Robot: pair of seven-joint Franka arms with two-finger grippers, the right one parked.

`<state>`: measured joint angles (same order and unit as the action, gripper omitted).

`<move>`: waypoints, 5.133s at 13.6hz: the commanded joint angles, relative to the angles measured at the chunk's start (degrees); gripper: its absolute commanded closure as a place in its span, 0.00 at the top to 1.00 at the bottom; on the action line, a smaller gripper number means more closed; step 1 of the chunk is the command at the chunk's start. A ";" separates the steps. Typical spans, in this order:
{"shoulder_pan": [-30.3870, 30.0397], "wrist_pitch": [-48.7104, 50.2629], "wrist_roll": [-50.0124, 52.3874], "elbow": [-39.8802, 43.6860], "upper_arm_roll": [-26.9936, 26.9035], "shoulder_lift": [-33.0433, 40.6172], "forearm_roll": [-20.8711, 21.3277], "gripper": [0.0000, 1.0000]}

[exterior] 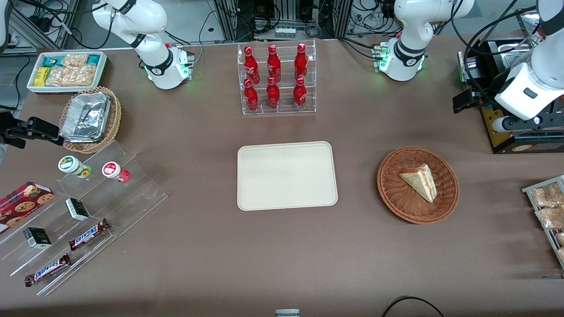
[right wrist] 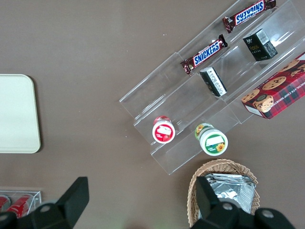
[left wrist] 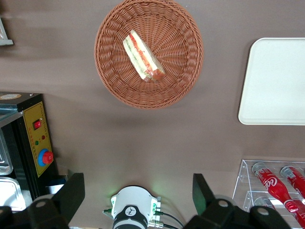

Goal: Place sandwich from basket to tray
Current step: 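Move the left gripper down over the wrapped sandwich in the wicker basket, then close the left gripper on the wrapped sandwich, then lift the sandwich and carry it over the cream tray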

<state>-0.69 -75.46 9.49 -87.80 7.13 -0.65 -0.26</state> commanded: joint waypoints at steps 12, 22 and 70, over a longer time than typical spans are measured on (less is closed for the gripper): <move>-0.72 -14.87 -0.70 -7.10 0.60 -7.34 1.23 1.00; -1.07 -31.57 0.09 -13.17 0.16 -16.31 1.58 1.00; 7.52 -45.74 34.19 -28.13 3.06 -10.68 1.41 0.00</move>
<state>3.23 -122.86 43.39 -118.37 10.26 -10.38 0.49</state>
